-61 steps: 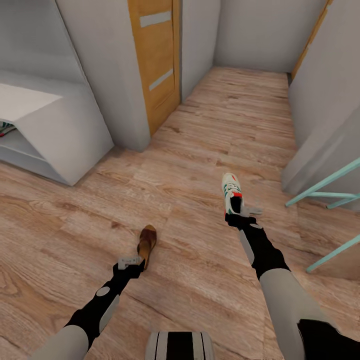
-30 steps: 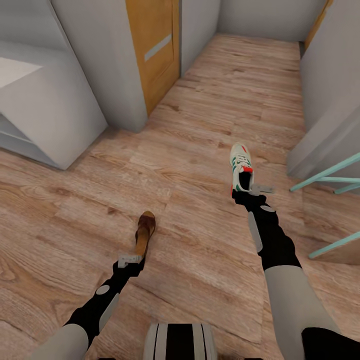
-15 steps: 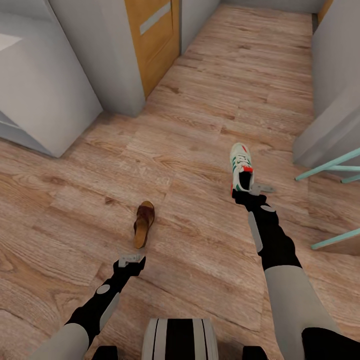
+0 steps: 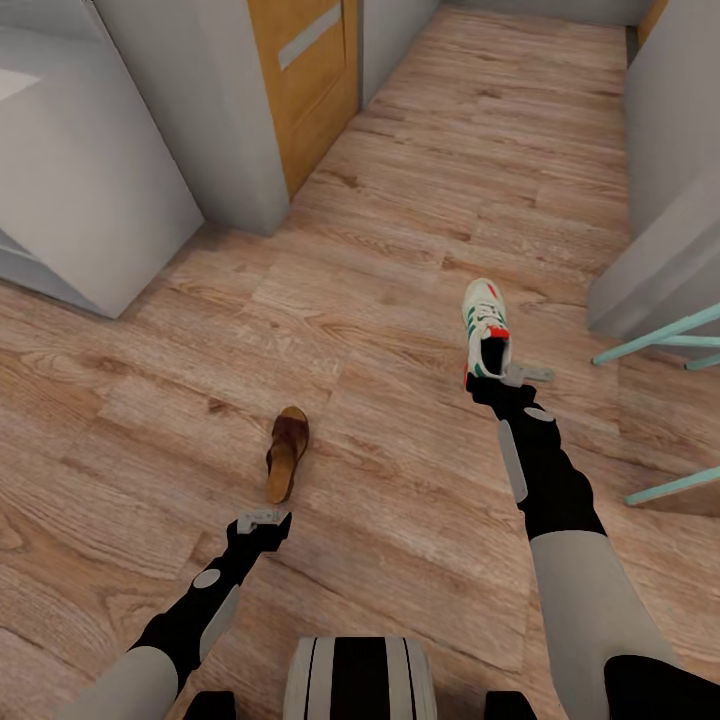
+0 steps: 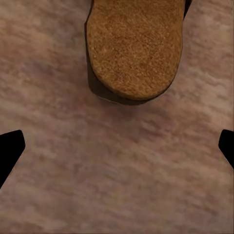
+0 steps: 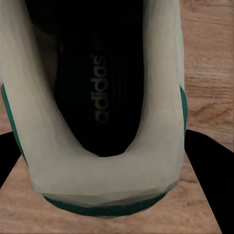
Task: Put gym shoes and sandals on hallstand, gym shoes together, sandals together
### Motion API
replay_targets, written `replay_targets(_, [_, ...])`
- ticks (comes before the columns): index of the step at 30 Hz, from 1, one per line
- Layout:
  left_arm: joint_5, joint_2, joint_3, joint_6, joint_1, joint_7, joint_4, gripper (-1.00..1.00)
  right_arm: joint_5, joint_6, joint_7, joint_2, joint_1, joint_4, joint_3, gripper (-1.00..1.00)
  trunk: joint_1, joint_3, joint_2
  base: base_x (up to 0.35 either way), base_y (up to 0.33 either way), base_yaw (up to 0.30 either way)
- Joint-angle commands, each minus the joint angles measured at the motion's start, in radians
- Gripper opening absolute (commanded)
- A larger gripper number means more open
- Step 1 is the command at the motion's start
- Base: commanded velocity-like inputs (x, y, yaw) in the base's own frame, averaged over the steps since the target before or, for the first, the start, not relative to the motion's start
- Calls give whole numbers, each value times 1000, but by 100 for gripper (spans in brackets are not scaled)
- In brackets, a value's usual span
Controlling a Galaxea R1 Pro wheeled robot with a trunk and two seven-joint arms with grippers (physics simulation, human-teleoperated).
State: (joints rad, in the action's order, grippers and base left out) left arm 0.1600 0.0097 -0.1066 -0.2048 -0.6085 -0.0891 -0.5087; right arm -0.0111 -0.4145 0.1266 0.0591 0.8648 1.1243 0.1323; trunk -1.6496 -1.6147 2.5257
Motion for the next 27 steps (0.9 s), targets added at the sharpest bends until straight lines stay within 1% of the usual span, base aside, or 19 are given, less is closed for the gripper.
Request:
replay_targets(1, [10, 1, -5, -3, -1, -1, 1, 100, -1, -6, 2, 1, 0, 1, 1, -100, 0, -1, 0, 275, 0, 0])
replay_targets(3, [10, 1, -5, -4, -1, -1, 1, 100, -1, -6, 2, 1, 0, 2, 1, -100, 0, -1, 0, 196, 0, 0])
replay_targets(9, [10, 1, -5, -4, -1, -1, 1, 100, -1, -6, 1, 1, 0, 2, 1, -100, 0, -1, 0, 69, -3, 0])
replay_targets(17, [10, 1, -6, -5, -1, -1, 1, 100, -1, -6, 1, 1, 0, 2, 1, -100, 0, -1, 0, 231, -59, 0])
replay_targets(27, [10, 0, -7, -5, -1, -1, 1, 100, -1, -6, 2, 1, 1, 3, 1, -100, 0, -1, 0, 37, -11, 0])
